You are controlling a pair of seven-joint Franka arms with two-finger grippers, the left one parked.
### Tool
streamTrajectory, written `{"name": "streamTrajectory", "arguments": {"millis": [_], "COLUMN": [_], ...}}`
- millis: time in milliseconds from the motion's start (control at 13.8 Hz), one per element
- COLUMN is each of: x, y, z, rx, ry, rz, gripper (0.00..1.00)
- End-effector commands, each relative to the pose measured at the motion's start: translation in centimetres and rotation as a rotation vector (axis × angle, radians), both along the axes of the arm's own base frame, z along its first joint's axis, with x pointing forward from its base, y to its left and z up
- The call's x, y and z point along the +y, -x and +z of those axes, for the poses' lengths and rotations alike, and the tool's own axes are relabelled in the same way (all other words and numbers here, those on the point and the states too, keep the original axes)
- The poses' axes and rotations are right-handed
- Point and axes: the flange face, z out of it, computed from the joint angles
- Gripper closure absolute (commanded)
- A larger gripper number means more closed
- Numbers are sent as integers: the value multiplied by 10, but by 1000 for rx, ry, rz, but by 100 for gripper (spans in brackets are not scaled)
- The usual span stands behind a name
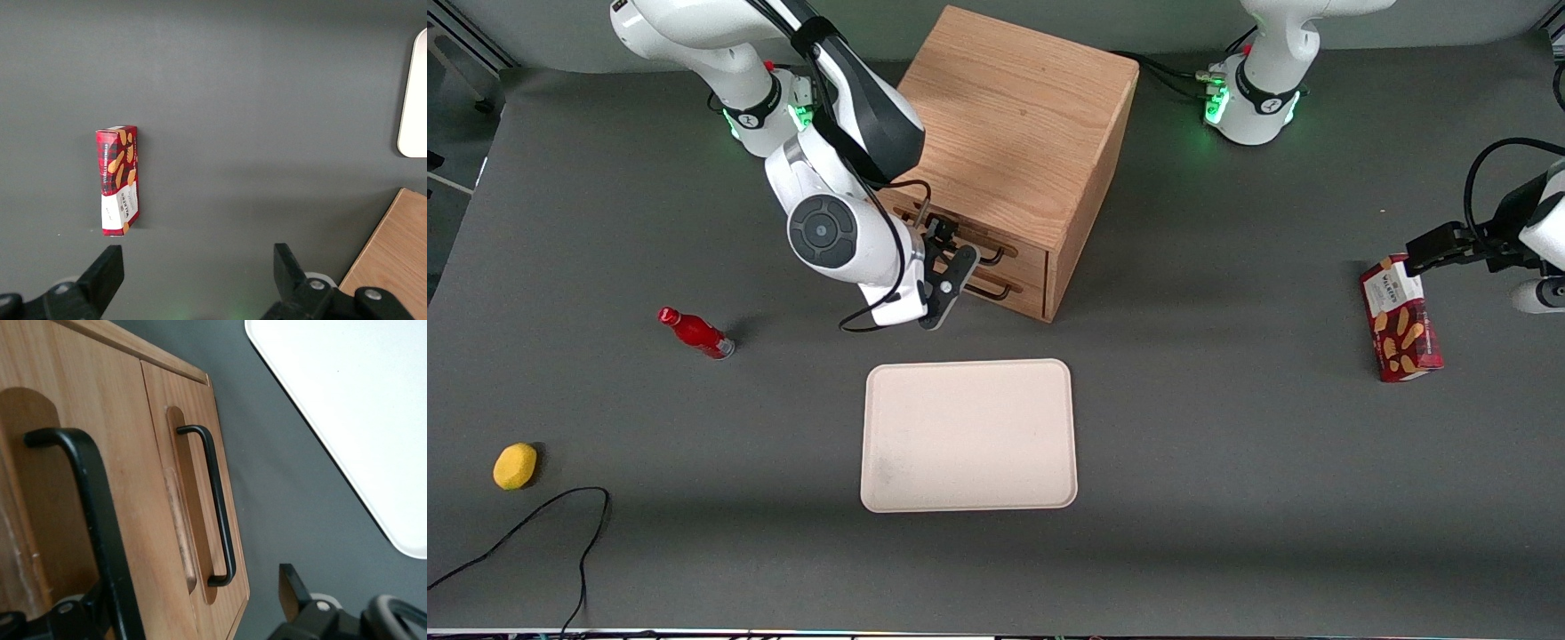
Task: Open upper drawer
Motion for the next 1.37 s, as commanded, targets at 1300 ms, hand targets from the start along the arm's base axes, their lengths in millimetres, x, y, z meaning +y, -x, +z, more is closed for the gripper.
{"name": "streamTrajectory", "arguments": {"millis": [1300], "x": [-42], "y": [-45], "z": [-6], "rx": [-42], "ry": [-54], "rz": [5], "gripper": [0]}}
